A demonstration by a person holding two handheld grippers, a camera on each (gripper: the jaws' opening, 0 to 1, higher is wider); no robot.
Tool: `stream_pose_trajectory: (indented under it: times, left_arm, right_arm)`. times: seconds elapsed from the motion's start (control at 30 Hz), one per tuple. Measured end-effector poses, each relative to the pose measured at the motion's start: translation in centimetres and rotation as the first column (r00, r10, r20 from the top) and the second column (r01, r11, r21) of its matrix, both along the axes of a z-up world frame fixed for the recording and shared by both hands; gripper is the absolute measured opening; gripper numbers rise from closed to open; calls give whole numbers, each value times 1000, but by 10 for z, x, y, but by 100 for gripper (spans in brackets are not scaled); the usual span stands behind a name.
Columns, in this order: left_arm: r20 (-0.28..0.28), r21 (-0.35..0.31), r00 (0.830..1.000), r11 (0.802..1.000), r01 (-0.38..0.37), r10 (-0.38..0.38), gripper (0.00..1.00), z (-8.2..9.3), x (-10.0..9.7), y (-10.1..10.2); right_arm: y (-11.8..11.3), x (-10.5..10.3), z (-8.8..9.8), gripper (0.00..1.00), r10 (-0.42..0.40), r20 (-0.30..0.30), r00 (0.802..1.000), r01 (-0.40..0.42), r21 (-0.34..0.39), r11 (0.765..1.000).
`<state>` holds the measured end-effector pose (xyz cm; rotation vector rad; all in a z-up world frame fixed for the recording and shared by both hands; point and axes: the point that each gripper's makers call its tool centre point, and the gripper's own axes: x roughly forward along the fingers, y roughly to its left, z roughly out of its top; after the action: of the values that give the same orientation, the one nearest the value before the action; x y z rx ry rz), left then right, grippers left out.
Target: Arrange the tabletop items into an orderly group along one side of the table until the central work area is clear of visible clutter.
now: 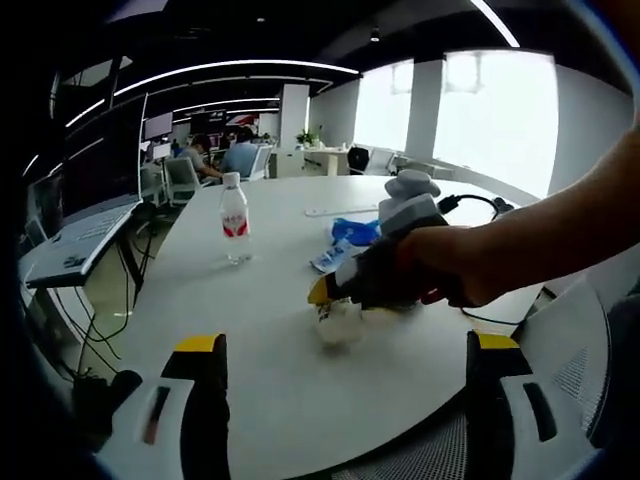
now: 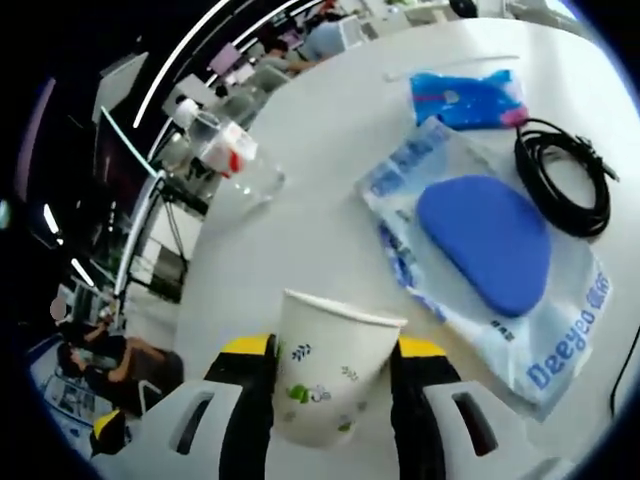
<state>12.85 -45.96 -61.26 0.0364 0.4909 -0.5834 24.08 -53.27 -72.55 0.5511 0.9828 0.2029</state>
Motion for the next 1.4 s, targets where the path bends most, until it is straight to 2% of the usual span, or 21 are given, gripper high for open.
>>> stream_pose_trajectory:
  times: [0.4, 0.8, 1.4]
  left_arm:
    - [-6, -3, 1000, 1000, 7, -7, 100, -1, 1, 0]
    - [-13, -11, 1000, 1000, -1, 1, 100, -3, 6, -1]
    - [-10, -28, 1000, 1000, -6, 5, 100, 0, 17, -3]
  right_arm:
    - [-2, 7, 3, 39, 18, 12, 1000, -18, 3, 1000]
    - [-4, 24, 20, 39, 35, 56, 998, -35, -1, 999]
    - [-2, 68, 42, 38, 72, 134, 988, -70, -19, 997]
